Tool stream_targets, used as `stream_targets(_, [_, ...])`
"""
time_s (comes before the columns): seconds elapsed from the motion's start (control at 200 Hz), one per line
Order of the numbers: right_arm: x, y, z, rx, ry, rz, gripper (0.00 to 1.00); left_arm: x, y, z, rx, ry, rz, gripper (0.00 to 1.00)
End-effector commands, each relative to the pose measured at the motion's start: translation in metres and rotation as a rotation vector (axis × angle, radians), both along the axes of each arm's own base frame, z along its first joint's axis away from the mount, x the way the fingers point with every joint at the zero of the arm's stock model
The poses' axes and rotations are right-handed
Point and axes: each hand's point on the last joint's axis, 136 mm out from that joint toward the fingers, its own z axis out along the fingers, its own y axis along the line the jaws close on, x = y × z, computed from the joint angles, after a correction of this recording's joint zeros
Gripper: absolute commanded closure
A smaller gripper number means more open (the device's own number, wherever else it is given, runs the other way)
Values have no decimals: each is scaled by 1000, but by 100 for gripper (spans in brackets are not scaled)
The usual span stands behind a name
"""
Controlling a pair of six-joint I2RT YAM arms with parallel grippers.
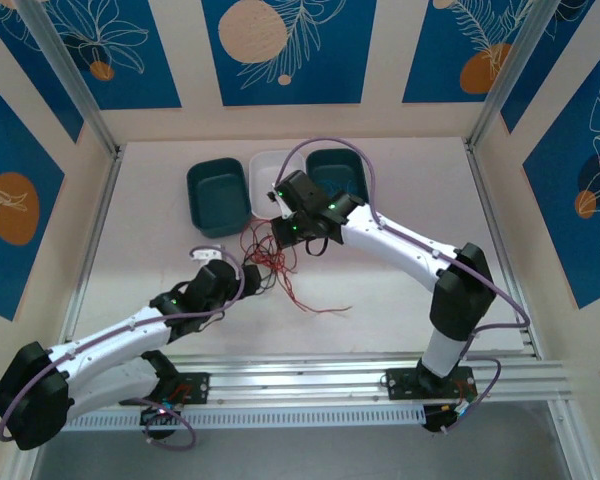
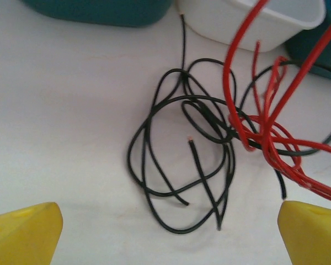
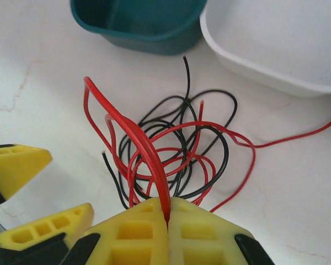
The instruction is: Untangle the cables
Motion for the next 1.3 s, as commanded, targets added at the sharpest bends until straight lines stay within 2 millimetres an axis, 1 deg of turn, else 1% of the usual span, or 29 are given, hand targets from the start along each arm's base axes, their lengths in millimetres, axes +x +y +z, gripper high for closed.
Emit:
stream_targets(0.0, [-1,1,19,20,-77,32,100,8,-16,18,-55,-77,-76,0])
stream_targets(0.12, [-2,1,21,30,-85,31,100,11,-23,37,-102,-153,-104,0])
stream_targets(0.2, [-3,0,19,30,-86,30,100,14,-14,46,-103,-192,-60,0])
stream_targets(0.31, [-5,-2,18,33,-88,31,100,19,3,59,-86,-228,-35,11])
stream_targets(0.435, [-6,-3,18,48,-90,41,100,24,21,70,-159,-232,-33,21])
stream_targets(0.485, [-7,-2,18,57,-86,47,100,25,23,73,-186,-233,-53,25])
stream_targets(0.535, [-7,-2,17,64,-81,48,100,25,21,76,-204,-230,-92,25])
stream_targets(0.625, [-8,1,18,83,-73,56,100,26,19,75,-212,-209,-133,25])
stream_targets(0.77, [-10,4,23,115,-66,72,100,27,5,72,-221,-179,-222,25])
stream_targets(0.845, [-11,7,25,132,-62,82,100,32,0,70,-217,-171,-241,25])
stream_targets(0.92, [-12,8,26,140,-58,88,100,39,-5,71,-220,-187,-253,29])
stream_targets(0.95, [-12,8,26,142,-56,88,100,42,-7,72,-221,-192,-256,33])
stream_targets(1.0, [-12,8,26,143,-53,87,100,47,-8,72,-213,-194,-258,44])
stream_targets(1.05, [-11,7,24,141,-50,80,100,51,-9,72,-199,-191,-260,54])
stream_targets(1.135, [-9,4,19,135,-38,65,100,56,-9,70,-179,-183,-257,75])
stream_targets(1.185, [-8,3,16,134,-28,55,100,57,-10,72,-176,-188,-262,86])
stream_targets(1.225, [-7,1,12,131,-18,46,100,57,-11,74,-176,-193,-268,92])
stream_targets(1.296, [-6,-3,5,125,0,23,100,55,-11,79,-171,-209,-279,100])
